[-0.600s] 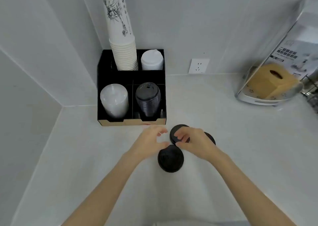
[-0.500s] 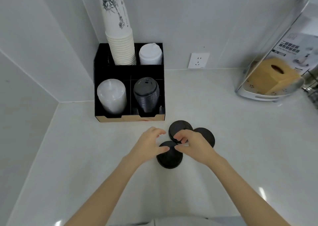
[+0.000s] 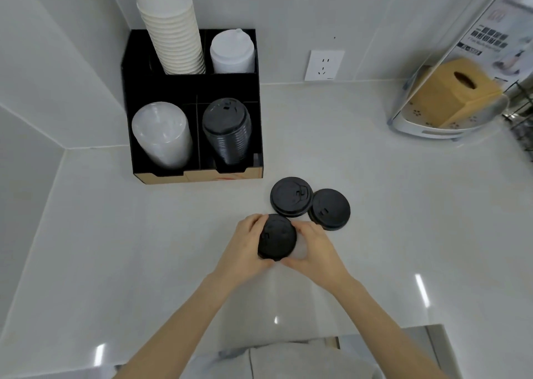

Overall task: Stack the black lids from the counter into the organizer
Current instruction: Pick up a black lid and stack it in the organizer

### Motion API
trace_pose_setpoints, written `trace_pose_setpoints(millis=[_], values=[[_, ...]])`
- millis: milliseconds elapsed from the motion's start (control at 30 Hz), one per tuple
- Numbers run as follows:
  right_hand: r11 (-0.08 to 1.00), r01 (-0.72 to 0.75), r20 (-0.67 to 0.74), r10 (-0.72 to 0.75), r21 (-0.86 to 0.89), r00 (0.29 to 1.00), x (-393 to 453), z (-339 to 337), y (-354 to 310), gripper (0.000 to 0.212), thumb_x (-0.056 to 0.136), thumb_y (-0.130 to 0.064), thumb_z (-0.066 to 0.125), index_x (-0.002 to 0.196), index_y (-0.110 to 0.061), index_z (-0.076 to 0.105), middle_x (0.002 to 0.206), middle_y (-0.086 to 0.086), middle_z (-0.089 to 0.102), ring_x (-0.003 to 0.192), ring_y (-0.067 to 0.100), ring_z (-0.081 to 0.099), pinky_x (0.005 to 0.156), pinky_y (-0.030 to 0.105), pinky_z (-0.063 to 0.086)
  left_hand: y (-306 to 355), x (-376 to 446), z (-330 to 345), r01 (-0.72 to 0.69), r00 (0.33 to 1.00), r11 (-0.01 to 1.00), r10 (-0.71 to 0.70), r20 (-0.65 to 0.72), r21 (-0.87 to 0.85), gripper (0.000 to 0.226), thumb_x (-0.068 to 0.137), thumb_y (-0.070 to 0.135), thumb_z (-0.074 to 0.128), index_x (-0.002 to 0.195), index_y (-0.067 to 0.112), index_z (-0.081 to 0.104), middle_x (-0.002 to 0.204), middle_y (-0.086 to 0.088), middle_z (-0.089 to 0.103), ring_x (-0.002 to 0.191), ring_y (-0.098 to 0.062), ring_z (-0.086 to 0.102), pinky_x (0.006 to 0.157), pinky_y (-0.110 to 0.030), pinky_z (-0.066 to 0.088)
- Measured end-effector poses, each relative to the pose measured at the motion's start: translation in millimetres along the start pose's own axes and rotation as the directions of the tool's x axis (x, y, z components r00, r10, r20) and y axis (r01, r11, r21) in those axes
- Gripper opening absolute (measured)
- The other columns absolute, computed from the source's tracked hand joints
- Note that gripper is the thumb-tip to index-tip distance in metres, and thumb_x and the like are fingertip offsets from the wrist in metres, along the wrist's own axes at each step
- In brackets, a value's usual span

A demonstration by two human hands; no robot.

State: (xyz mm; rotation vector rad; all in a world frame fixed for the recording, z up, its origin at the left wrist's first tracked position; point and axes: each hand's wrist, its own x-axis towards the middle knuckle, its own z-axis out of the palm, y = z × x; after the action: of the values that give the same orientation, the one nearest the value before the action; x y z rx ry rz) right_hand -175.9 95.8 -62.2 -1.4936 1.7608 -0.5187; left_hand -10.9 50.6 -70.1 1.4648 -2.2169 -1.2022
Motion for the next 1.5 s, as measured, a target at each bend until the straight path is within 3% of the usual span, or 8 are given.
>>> trace_pose_setpoints(millis=[167, 300, 533, 700, 867, 1000, 1167, 1500], values=[[1.0, 0.027, -0.032, -0.028, -0.011, 0.999, 1, 6, 1, 0.07, 0.062, -0.022, 0.077, 0.124, -0.017, 0.047, 0.12, 0.004, 0.05, 0.112, 0.017, 0.04, 0.093, 0.016, 0.026, -3, 0, 2, 0.018, 0.999, 0.999, -0.019, -0.039, -0.026, 0.086, 0.062, 0.022, 0.077, 0.133, 0.01, 0.03, 0.137, -0.008, 0.037, 0.127, -0.021, 0.032, 0.099, -0.011, 0.018], [1.0, 0.007, -0.032, -0.007, 0.015, 0.999, 4, 6, 1, 0.069, 0.06, -0.023, 0.078, 0.123, -0.019, 0.048, 0.117, 0.001, 0.049, 0.108, 0.013, 0.039, 0.091, 0.016, 0.027, -5, 2, 1, 0.026, 0.999, 0.999, -0.027, -0.037, -0.039, 0.086, 0.057, 0.022, 0.078, 0.13, 0.013, 0.035, 0.132, -0.006, 0.041, 0.123, -0.02, 0.035, 0.098, -0.017, 0.025], [0.993, 0.035, -0.032, -0.031, 0.115, 0.999, 1, 4, -11, 0.069, 0.061, -0.022, 0.078, 0.123, -0.023, 0.048, 0.114, -0.008, 0.045, 0.104, 0.007, 0.045, 0.09, 0.015, 0.033, -3, -1, -18, 0.012, 0.999, 0.998, -0.014, -0.031, -0.065, 0.085, 0.051, 0.021, 0.081, 0.126, 0.019, 0.042, 0.124, -0.001, 0.045, 0.118, -0.016, 0.039, 0.096, -0.017, 0.029], [0.986, 0.097, -0.047, -0.091, 0.133, 0.995, 7, -4, -30, 0.068, 0.063, -0.023, 0.078, 0.124, -0.022, 0.048, 0.115, -0.009, 0.044, 0.104, 0.007, 0.046, 0.085, 0.009, 0.032, 3, -7, -45, -0.022, 0.995, 0.994, 0.012, -0.095, -0.106, 0.084, 0.052, 0.022, 0.084, 0.125, 0.018, 0.044, 0.12, 0.003, 0.044, 0.117, -0.015, 0.041, 0.099, -0.019, 0.031], [0.973, 0.19, -0.078, -0.181, 0.129, 0.98, 26, -18, -58, 0.067, 0.063, -0.024, 0.078, 0.123, -0.026, 0.049, 0.112, -0.011, 0.046, 0.098, -0.006, 0.047, 0.083, 0.003, 0.035, 15, -2, -78, -0.079, 0.98, 0.993, 0.062, -0.188, -0.085, 0.081, 0.054, 0.021, 0.083, 0.125, 0.016, 0.045, 0.123, 0.001, 0.046, 0.119, -0.015, 0.042, 0.102, -0.023, 0.033], [0.964, 0.24, -0.091, -0.231, 0.116, 0.969, 46, -31, -80, 0.068, 0.063, -0.028, 0.078, 0.124, -0.03, 0.047, 0.112, -0.012, 0.045, 0.1, -0.002, 0.048, 0.081, 0.003, 0.034, 21, 9, -105, -0.084, 0.966, 0.995, 0.07, -0.25, -0.045, 0.085, 0.057, 0.024, 0.082, 0.13, 0.014, 0.039, 0.128, 0.002, 0.042, 0.121, -0.011, 0.038, 0.098, -0.011, 0.024], [0.949, 0.31, -0.131, -0.301, 0.055, 0.945, 74, -47, -106, 0.07, 0.065, -0.029, 0.077, 0.127, -0.027, 0.045, 0.115, -0.013, 0.043, 0.104, 0.004, 0.045, 0.082, 0.008, 0.032, 29, 27, -138, -0.109, 0.936, 0.994, 0.111, -0.334, 0.026, 0.086, 0.057, 0.029, 0.082, 0.13, 0.011, 0.039, 0.132, -0.003, 0.045, 0.122, -0.014, 0.04, 0.101, -0.02, 0.028], [0.929, 0.37, -0.171, -0.361, 0.018, 0.917, 130, -68, -146, 0.068, 0.067, -0.027, 0.076, 0.128, -0.019, 0.046, 0.125, -0.002, 0.051, 0.112, 0.013, 0.047, 0.091, 0.022, 0.035, 22, 71, -179, -0.122, 0.898, 0.992, 0.091, -0.431, -0.044, 0.085, 0.058, 0.031, 0.082, 0.129, 0.011, 0.04, 0.13, -0.006, 0.045, 0.118, -0.016, 0.045, 0.102, -0.031, 0.039]])
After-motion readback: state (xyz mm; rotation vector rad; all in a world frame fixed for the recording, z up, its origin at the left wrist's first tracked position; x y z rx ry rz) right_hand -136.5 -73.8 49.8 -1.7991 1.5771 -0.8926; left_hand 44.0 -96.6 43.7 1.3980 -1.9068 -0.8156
